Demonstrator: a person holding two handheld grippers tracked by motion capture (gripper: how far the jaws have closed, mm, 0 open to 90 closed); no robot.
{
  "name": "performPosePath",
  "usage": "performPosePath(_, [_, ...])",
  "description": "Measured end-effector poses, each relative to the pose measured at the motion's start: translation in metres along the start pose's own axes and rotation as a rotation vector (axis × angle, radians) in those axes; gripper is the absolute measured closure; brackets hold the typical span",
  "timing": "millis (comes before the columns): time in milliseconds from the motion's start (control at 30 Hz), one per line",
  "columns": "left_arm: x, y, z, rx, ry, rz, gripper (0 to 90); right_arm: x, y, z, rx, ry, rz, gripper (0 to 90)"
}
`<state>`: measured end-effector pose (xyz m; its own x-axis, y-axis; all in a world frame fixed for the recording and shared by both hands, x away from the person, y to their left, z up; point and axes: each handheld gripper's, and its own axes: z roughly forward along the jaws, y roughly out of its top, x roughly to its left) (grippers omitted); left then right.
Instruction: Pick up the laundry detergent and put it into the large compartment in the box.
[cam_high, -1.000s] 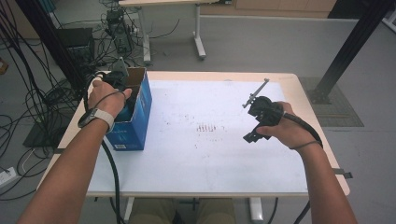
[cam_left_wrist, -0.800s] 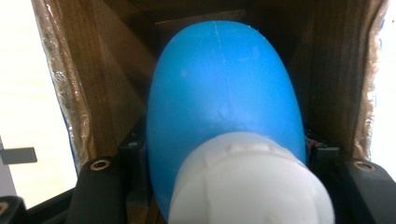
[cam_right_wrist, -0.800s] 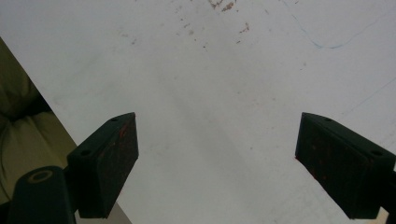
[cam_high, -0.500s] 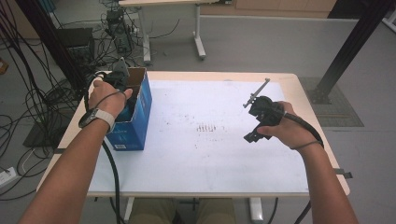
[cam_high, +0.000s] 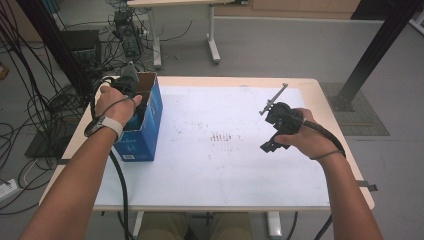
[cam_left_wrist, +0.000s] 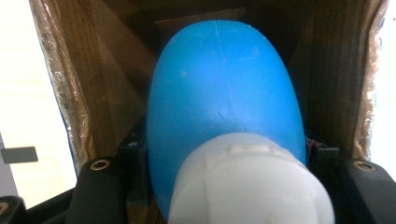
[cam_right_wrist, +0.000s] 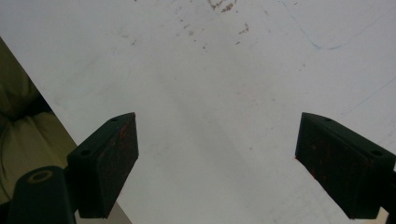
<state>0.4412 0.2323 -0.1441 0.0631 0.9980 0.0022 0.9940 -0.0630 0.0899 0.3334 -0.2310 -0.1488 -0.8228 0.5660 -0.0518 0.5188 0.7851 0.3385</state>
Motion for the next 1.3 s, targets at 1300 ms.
performPosePath(1300, [0.0016, -0.0017, 0.0002, -0.008, -0.002, 0.005, 37.1, -0.0008, -0.0020, 0.0005, -0.002, 0.001, 0.007, 12.9])
